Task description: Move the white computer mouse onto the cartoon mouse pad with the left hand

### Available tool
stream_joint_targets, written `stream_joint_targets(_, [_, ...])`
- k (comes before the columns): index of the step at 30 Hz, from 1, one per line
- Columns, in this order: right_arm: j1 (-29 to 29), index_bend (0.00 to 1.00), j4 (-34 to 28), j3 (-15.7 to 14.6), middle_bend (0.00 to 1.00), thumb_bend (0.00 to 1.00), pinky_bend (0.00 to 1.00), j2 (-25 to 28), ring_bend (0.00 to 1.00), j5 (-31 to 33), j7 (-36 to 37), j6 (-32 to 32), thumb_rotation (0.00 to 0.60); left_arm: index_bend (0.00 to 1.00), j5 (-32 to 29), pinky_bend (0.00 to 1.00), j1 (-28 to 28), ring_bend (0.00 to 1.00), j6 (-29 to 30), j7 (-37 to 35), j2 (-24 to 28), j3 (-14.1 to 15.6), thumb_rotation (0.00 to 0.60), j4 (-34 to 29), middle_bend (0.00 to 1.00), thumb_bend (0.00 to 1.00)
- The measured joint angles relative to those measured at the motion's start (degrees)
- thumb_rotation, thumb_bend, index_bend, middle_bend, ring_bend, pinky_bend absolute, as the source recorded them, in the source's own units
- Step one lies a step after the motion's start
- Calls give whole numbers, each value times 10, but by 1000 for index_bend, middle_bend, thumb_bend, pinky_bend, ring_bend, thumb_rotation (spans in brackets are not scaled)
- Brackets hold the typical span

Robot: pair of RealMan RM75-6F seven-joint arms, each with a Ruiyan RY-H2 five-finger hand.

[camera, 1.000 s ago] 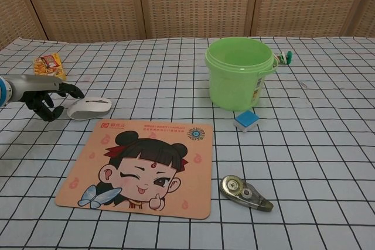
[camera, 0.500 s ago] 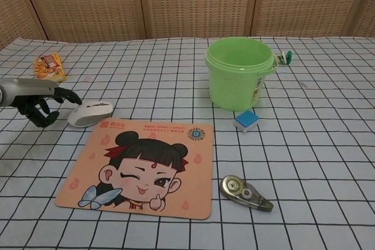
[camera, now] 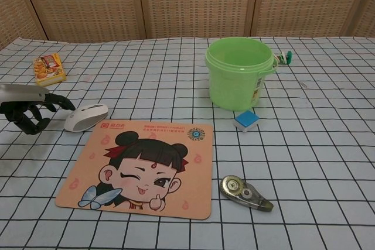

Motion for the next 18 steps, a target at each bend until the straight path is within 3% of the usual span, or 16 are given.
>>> stream_joint_targets(11, [0,164,-1,-2,0,75,0,-1,0,-3,-3,1,600,143,19,222,8,91,-8,-18,17,10,600,-25,39,770])
stream_joint_targets(18, [0,164,-1,-2,0,75,0,-2,0,-4,-6,-1,600,151,82,222,26,93,-6,-47,48,11,600,-53,40,770])
